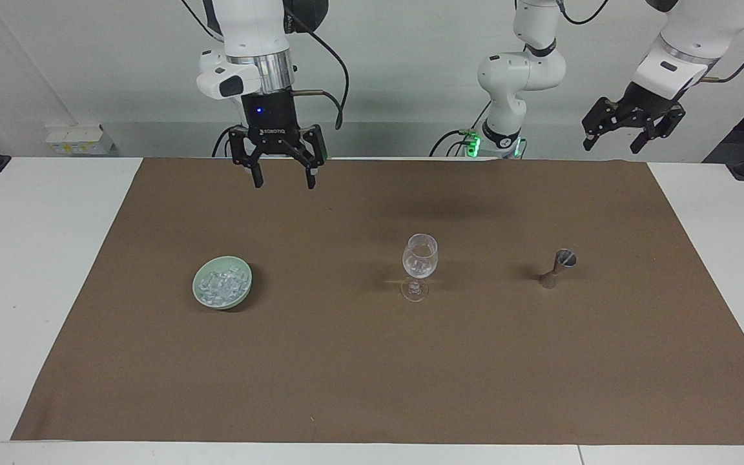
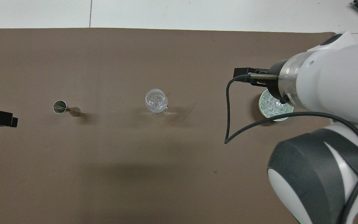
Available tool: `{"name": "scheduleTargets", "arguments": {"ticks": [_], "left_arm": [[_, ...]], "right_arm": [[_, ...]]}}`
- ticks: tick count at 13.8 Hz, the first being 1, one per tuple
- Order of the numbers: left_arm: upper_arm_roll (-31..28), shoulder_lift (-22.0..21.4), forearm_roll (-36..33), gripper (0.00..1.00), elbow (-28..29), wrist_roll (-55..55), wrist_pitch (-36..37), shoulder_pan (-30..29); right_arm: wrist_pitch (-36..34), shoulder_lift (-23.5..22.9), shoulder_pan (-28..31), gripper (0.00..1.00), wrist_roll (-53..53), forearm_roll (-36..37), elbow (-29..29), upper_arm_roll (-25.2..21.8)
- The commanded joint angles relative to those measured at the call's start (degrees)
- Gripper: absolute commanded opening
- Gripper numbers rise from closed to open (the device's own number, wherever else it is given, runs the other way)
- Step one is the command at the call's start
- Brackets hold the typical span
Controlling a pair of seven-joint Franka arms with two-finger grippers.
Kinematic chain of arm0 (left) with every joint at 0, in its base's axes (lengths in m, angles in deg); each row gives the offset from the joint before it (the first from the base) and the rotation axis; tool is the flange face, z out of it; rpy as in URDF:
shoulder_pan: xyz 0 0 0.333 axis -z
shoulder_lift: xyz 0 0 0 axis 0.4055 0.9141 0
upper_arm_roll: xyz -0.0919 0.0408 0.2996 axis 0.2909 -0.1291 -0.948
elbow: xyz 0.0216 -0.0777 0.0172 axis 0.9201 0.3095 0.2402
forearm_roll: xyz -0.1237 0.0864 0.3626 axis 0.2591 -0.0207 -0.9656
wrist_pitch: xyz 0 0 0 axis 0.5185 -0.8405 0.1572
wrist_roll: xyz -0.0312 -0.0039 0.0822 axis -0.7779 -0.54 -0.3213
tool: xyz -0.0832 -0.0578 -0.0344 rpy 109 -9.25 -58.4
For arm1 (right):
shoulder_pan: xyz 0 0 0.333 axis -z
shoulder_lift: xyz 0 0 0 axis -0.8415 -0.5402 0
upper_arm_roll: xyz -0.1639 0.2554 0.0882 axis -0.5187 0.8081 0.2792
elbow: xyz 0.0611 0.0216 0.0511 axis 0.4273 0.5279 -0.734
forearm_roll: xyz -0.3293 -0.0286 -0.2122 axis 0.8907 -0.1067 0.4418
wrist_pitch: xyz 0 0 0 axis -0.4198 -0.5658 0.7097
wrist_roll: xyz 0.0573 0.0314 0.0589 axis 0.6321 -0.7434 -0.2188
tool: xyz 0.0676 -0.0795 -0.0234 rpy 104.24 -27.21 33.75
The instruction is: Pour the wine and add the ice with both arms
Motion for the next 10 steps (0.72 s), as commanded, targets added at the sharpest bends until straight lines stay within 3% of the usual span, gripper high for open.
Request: {"name": "scheduleTargets", "arguments": {"ticks": [1, 6, 10], "left_arm": [[0.0, -0.3, 0.0, 1.0, -0.7, -0.5, 0.8, -0.3], [0.0, -0.3, 0.1, 1.0, -0.7, -0.5, 0.8, -0.3], [0.0, -0.3, 0.1, 1.0, -0.7, -0.5, 0.8, -0.3]], "right_arm": [[-3.8, 0.6, -2.3, 1.0, -3.8, -1.6, -1.3, -4.2], [-6.2, 1.1, -2.5, 1.0, -9.7, -1.7, -2.3, -9.6], [-15.6, 1.0, -2.5, 1.0, -13.5, -1.7, -8.1, -12.2]]}}
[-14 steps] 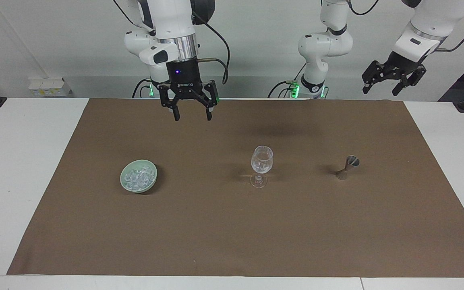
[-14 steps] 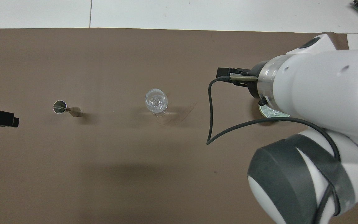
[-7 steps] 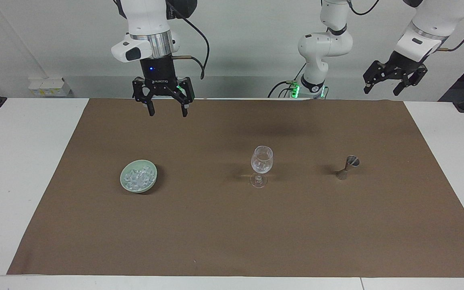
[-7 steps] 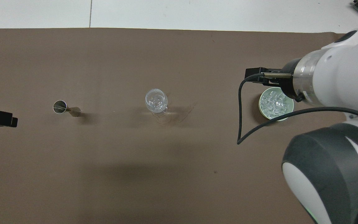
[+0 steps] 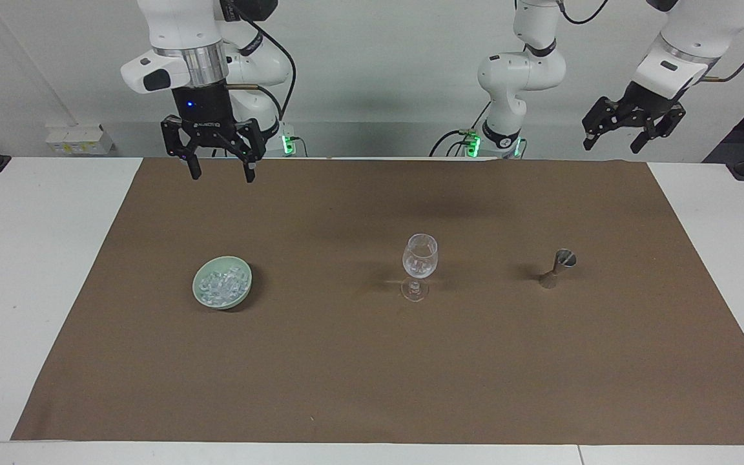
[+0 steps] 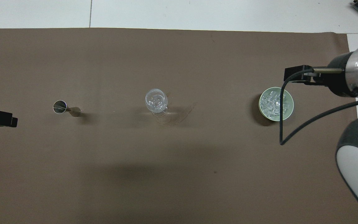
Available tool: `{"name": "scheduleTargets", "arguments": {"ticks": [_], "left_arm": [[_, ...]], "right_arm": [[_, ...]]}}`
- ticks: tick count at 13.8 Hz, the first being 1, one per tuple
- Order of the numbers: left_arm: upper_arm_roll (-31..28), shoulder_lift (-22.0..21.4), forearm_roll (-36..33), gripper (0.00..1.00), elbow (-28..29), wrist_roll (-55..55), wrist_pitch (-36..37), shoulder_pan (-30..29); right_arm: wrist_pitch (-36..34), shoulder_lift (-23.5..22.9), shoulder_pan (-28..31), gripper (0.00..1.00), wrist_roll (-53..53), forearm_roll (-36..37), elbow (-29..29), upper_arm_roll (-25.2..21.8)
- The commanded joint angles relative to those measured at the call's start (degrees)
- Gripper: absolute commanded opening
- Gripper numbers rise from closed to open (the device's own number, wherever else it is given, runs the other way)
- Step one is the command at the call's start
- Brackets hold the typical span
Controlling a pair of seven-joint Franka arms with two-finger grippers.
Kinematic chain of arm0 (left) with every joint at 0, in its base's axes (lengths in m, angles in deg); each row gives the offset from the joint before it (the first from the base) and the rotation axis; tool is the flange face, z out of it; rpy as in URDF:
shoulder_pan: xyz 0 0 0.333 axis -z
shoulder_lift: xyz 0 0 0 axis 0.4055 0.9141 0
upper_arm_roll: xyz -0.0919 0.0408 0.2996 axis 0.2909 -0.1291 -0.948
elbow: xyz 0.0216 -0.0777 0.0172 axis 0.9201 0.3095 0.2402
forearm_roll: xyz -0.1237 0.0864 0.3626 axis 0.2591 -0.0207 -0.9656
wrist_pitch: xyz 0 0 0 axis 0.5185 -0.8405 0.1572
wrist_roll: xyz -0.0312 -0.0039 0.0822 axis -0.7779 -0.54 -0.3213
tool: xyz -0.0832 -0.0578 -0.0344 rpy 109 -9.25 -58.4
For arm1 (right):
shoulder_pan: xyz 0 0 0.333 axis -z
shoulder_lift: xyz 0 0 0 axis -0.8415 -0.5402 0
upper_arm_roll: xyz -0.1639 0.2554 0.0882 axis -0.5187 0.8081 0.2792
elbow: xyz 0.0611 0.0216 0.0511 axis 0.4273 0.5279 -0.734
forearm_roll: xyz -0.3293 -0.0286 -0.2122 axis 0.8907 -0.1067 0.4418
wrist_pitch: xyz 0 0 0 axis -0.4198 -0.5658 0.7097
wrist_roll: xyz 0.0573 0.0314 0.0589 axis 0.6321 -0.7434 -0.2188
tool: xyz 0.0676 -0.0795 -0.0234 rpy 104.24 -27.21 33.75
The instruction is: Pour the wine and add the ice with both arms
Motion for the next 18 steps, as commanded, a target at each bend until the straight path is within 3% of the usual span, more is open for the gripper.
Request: {"name": "scheduleTargets", "arguments": {"ticks": [1, 5, 8, 18], "left_arm": [[0.0, -0.2, 0.1, 1.0, -0.7, -0.5, 0.8, -0.3], [0.0, -0.2, 0.1, 1.0, -0.7, -0.5, 0.8, -0.3], [0.0, -0.2, 0.1, 1.0, -0.7, -0.5, 0.8, -0.3], [0.0, -0.2, 0.1, 1.0, -0.7, -0.5, 0.8, -0.3]], "right_arm": [[-4.7, 0.1, -0.4, 1.0, -3.0, -1.4, -3.5, -2.0], [-7.2, 0.1, -0.4, 1.0, -3.6, -2.3, -5.0, -3.2], [-7.3, 0.2, -0.4, 1.0, -5.5, -8.7, -5.0, -6.3], [-9.6, 0.0, -0.3, 1.0, -10.1, -3.3, -3.5, -7.1]]}}
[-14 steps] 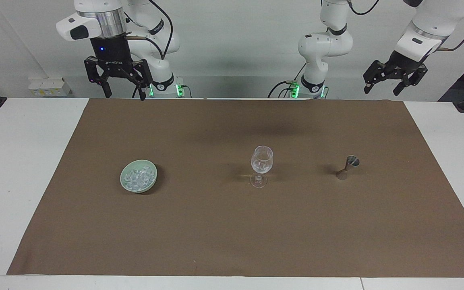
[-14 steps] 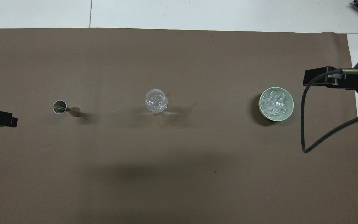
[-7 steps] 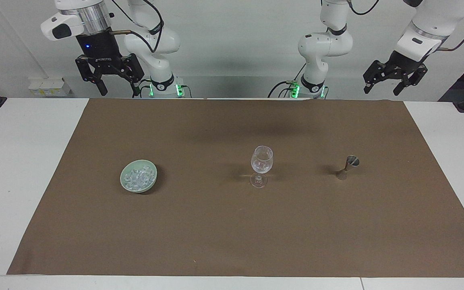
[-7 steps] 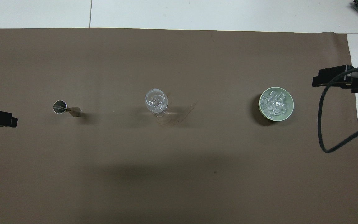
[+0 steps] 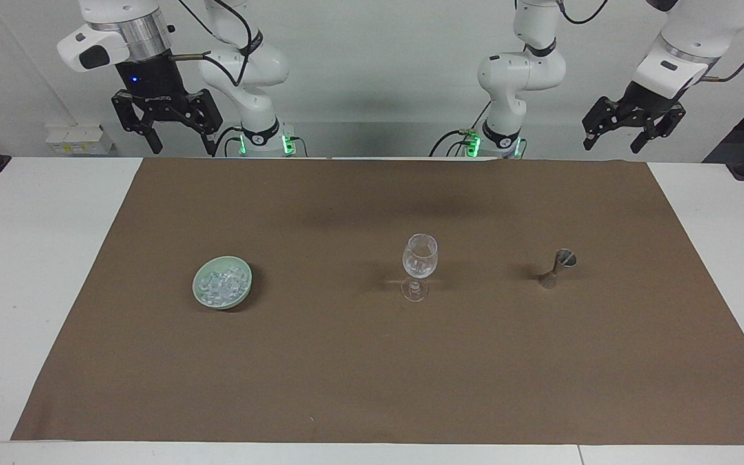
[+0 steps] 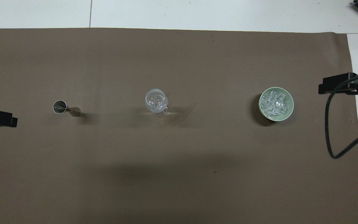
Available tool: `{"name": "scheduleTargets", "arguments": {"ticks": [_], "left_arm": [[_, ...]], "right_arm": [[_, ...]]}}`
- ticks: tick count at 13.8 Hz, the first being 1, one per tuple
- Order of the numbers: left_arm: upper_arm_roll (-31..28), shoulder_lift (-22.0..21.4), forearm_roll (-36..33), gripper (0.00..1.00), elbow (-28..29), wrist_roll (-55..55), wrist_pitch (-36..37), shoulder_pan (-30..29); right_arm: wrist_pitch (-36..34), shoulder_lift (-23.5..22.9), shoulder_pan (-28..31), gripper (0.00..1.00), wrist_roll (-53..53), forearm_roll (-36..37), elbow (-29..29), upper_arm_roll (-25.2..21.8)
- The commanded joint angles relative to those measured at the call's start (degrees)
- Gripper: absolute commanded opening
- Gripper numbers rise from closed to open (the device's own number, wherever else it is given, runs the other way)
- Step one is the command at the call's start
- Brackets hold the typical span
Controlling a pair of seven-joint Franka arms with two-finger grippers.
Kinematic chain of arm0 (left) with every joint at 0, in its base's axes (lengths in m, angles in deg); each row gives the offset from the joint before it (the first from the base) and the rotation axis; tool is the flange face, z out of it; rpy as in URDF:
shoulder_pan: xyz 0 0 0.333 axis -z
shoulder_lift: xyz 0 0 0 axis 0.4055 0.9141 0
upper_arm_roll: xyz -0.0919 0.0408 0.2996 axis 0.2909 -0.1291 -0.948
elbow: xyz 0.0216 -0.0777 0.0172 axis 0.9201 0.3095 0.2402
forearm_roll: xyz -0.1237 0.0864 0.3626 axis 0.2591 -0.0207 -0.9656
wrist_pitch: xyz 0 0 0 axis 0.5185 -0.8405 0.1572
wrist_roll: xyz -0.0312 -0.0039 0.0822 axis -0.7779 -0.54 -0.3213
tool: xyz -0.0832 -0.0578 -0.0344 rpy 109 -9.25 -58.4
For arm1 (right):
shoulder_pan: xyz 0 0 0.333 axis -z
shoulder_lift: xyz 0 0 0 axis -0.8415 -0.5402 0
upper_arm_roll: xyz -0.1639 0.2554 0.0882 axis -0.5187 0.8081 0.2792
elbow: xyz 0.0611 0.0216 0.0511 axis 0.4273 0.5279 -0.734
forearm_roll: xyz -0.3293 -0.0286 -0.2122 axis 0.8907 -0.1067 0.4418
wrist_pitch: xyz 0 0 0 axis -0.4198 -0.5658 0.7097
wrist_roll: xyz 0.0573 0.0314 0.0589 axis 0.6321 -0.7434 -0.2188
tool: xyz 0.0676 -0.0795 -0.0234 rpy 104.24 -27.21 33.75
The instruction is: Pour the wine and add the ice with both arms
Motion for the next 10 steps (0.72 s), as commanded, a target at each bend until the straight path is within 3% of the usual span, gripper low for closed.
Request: {"name": "scheduleTargets", "arguments": {"ticks": [1, 10], "left_arm": [[0.0, -0.2, 0.1, 1.0, -0.7, -0.5, 0.8, -0.3], [0.0, -0.2, 0.0, 1.0, -0.7, -0.5, 0.8, -0.3]], "right_arm": [[0.2, -0.3, -0.1, 1.0, -1.9, 0.9, 0.8, -0.4], [10.0, -0.3, 0.2, 1.0, -4.0, 0.8, 10.1, -0.4]]}}
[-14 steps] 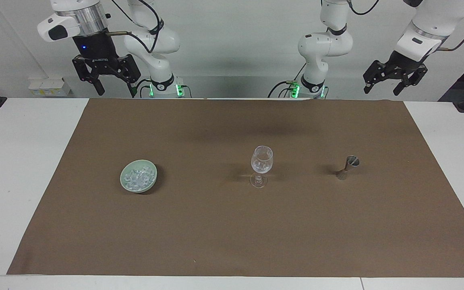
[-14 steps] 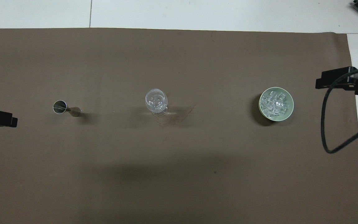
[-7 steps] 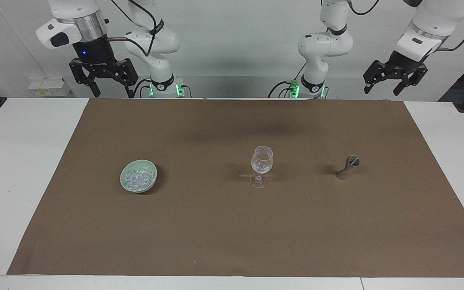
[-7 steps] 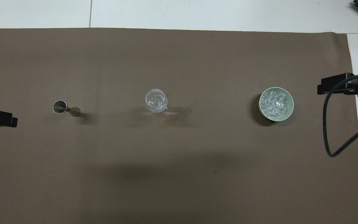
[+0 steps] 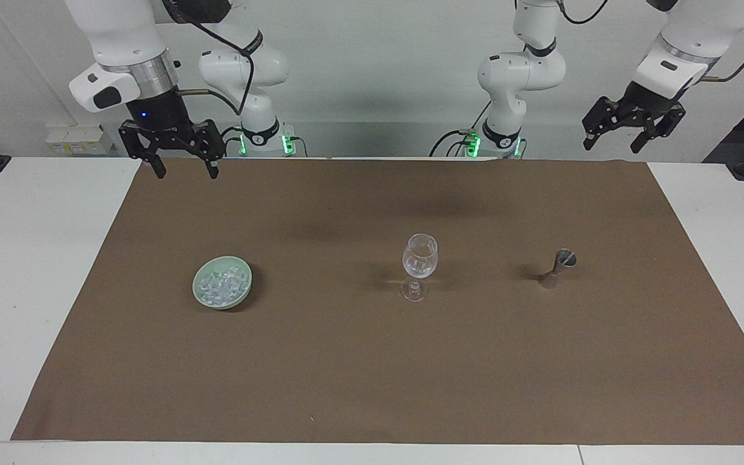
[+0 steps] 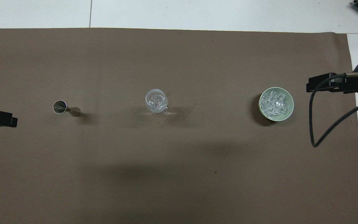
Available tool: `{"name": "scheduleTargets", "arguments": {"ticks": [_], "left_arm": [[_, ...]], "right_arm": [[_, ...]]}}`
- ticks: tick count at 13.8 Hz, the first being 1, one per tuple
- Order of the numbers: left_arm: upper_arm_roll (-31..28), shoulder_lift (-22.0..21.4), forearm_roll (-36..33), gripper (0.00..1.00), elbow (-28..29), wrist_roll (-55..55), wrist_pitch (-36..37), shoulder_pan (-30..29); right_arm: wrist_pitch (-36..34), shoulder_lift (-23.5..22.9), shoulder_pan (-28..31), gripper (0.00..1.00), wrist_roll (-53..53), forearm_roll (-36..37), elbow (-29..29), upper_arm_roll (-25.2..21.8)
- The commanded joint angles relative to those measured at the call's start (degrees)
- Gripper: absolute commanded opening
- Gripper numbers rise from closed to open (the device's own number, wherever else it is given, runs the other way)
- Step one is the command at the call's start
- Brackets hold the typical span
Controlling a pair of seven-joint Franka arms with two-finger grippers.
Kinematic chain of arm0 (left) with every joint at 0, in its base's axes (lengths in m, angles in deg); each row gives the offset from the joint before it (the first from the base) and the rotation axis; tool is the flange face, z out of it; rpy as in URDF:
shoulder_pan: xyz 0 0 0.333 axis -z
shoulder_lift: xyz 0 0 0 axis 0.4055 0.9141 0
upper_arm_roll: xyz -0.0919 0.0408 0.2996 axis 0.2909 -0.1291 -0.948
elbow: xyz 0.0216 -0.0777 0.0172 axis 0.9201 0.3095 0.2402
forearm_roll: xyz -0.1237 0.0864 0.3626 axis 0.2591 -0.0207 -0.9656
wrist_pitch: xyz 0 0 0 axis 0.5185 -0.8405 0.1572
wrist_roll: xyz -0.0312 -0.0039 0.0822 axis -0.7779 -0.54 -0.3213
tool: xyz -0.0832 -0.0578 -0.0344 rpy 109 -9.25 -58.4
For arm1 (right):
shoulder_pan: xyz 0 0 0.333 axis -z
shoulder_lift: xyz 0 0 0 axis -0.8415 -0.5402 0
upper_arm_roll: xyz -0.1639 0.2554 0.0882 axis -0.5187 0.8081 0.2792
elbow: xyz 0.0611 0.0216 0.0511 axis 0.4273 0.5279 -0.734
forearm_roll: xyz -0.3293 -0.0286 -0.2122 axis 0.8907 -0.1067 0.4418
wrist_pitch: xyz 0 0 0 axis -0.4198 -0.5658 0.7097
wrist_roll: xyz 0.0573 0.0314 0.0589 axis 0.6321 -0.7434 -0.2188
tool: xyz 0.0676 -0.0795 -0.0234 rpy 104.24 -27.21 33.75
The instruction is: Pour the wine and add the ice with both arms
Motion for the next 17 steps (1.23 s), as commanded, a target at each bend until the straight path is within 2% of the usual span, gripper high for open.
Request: {"name": "scheduleTargets", "arguments": {"ticks": [1, 17], "left_arm": [[0.0, -0.2, 0.1, 1.0, -0.7, -0.5, 0.8, -0.3], [0.0, -0.2, 0.1, 1.0, -0.7, -0.5, 0.8, -0.3]], "right_arm": [[2.6, 1.0, 0.2, 1.0, -1.4, 0.6, 3.7, -0.2], [0.9, 1.0, 0.2, 1.0, 0.9, 0.1, 3.7, -1.0]]}}
